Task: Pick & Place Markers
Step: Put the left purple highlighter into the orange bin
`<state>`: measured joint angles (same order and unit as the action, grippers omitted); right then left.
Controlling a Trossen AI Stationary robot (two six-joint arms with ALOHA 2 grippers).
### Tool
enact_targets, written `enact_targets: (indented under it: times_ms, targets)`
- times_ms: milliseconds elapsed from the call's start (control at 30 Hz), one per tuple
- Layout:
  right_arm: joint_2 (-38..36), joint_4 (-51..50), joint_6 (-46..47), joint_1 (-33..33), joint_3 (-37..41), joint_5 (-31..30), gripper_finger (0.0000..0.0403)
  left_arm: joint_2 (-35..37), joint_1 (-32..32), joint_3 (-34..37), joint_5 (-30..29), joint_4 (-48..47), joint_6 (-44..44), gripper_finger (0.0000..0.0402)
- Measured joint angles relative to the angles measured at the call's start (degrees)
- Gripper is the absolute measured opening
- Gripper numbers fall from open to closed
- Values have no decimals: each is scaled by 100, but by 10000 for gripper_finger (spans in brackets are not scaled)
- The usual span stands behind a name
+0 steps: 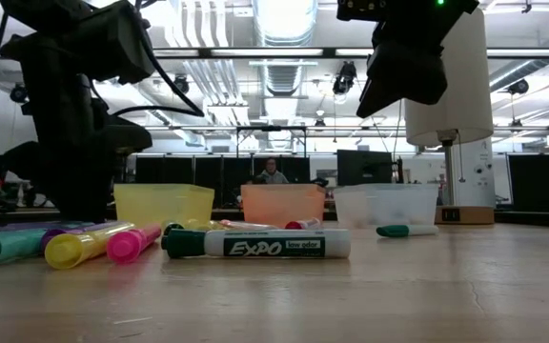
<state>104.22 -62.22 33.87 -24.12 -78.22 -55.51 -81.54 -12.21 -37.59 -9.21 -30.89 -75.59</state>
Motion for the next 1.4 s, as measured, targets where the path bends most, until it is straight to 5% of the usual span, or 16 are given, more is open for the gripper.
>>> enact_targets:
  times_ms: [333,700,1400]
  targets:
    - [0,2,0,0,0,-1,150,0,1,-132,41,-56,256,63]
    - [0,-2,-1,0,0,-1,150,17,110,-1234,-33,-215,1259,64]
    - [0,-2,-59,2,0,-2,150,19,1480,-3009,-170,-212,3487,64]
